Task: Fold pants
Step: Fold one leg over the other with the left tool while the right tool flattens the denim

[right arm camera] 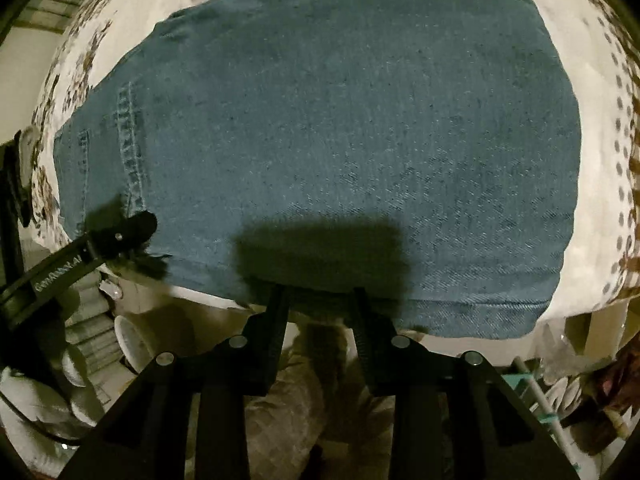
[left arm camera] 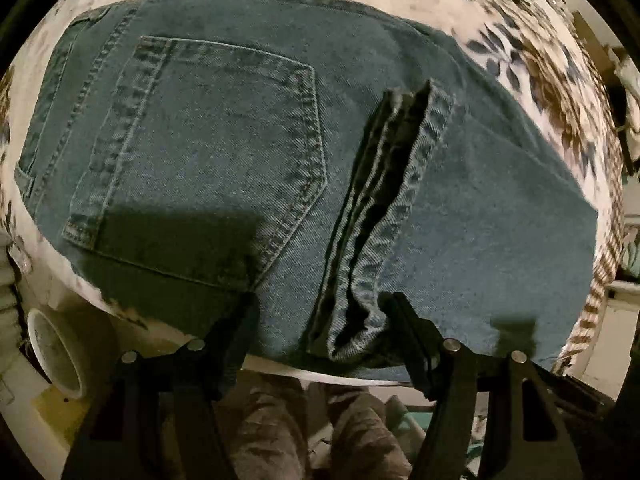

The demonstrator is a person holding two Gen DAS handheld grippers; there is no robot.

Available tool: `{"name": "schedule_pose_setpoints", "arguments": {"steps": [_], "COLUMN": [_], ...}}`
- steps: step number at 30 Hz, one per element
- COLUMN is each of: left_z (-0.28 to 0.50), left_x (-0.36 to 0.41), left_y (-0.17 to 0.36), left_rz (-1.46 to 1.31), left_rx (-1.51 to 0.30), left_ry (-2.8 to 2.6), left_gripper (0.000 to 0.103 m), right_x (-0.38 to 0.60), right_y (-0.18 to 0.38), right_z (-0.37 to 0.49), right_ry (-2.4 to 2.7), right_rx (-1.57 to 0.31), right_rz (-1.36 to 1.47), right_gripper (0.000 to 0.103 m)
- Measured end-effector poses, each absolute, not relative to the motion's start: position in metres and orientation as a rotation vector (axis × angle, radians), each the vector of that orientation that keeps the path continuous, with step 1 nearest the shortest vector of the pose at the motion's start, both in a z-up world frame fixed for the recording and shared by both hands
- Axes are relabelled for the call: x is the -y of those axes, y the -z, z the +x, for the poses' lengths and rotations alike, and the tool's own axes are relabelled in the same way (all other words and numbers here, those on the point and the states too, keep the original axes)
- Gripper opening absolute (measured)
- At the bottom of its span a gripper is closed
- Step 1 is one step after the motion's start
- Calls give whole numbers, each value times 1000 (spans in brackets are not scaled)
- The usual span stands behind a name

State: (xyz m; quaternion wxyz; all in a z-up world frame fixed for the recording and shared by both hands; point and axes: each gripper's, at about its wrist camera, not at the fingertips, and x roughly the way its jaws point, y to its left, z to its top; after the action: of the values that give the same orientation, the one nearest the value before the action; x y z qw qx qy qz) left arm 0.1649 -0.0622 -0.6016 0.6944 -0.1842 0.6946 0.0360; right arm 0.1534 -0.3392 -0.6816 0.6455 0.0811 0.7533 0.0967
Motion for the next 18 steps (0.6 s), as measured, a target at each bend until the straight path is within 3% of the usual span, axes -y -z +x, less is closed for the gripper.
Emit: {"name": "schedule_pose_setpoints", "arguments": {"steps": [5,11,18], "left_z": [178,180,163], "left_x": [53,70,72], "left_y": [576,610,616], "left_rz": [-451,-370,-363], "left_rx": [-1465,-1569,-1561], "left_ry": [-99,-98,-103], "left_gripper": [64,64,68], "right_x": [341,330,329], "right_y": [668,694,698], "right_z": [176,165,149], "right_ry": [-223,-157,-128], "right_rx": [-1647,-1698,-1719], "right_rz": [336,283,249], "right_gripper": [34,34,35]}}
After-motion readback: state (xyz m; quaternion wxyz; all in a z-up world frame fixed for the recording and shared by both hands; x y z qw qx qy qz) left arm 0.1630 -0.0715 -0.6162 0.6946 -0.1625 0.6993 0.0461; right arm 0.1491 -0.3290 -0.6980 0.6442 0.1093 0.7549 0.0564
